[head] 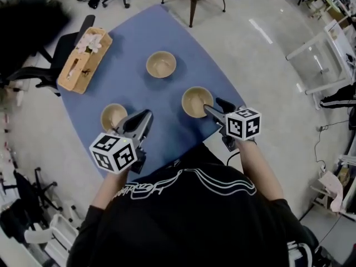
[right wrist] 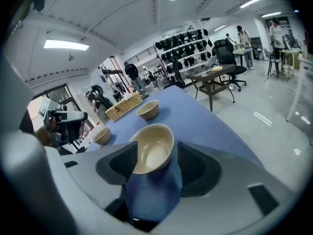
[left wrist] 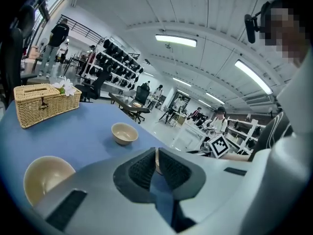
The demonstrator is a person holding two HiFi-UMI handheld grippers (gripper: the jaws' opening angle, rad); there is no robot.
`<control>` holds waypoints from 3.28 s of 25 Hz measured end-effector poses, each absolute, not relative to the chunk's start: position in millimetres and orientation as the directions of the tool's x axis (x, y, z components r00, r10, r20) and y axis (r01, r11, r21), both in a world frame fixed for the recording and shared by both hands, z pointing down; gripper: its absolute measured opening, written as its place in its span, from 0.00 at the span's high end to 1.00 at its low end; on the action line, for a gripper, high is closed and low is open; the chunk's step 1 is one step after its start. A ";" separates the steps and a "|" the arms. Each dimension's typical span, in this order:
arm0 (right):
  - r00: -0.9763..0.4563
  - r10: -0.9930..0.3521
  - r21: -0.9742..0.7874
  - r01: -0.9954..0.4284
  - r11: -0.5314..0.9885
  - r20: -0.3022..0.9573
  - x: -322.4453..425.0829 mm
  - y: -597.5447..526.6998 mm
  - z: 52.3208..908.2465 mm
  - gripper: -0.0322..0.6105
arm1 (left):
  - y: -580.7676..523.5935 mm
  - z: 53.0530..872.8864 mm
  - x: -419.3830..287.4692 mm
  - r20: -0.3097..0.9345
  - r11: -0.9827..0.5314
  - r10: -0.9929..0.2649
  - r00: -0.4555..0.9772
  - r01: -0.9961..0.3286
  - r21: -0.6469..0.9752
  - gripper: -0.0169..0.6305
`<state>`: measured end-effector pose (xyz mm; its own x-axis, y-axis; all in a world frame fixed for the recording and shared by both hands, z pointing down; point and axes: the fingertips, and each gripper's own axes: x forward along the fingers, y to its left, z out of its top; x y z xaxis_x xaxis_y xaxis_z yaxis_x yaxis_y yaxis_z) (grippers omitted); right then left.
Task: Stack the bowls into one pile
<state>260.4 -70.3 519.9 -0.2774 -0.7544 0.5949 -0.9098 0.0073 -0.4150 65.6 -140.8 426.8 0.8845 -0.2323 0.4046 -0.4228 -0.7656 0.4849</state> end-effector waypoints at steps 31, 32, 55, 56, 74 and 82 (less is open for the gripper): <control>-0.327 -0.697 -0.478 -0.878 -0.026 0.639 276.0 -102.6 555.7 0.86 | -175.2 451.5 68.6 0.453 -0.663 -0.345 0.822 -0.555 0.502 0.91; -0.327 -0.695 -0.478 -0.878 -0.028 0.640 276.1 -102.6 555.9 0.86 | -174.7 452.0 69.2 0.454 -0.662 -0.344 0.822 -0.555 0.503 0.91; -0.431 -0.687 -0.492 -0.862 0.121 0.586 286.3 -136.2 517.1 0.88 | -182.1 444.5 71.9 0.455 -0.593 -0.444 0.772 -0.634 0.496 0.91; -0.434 -0.687 -0.491 -0.861 0.128 0.582 287.6 -140.9 515.1 0.88 | -183.5 444.2 71.2 0.456 -0.587 -0.451 0.767 -0.640 0.497 0.91; -0.542 -0.671 -0.452 -0.829 0.329 0.505 280.7 -230.7 467.1 0.88 | -191.7 437.5 54.1 0.449 -0.456 -0.594 0.667 -0.739 0.496 0.91; -0.582 -0.660 -0.437 -0.807 0.398 0.475 262.4 -263.0 457.0 0.88 | -191.1 440.9 43.2 0.441 -0.407 -0.638 0.631 -0.763 0.502 0.91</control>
<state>262.4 -263.0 457.0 -0.5825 -0.6596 0.4749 -0.8068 0.3981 -0.4366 43.2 -191.1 440.9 0.6306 -0.6384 0.4413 -0.7632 -0.4069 0.5019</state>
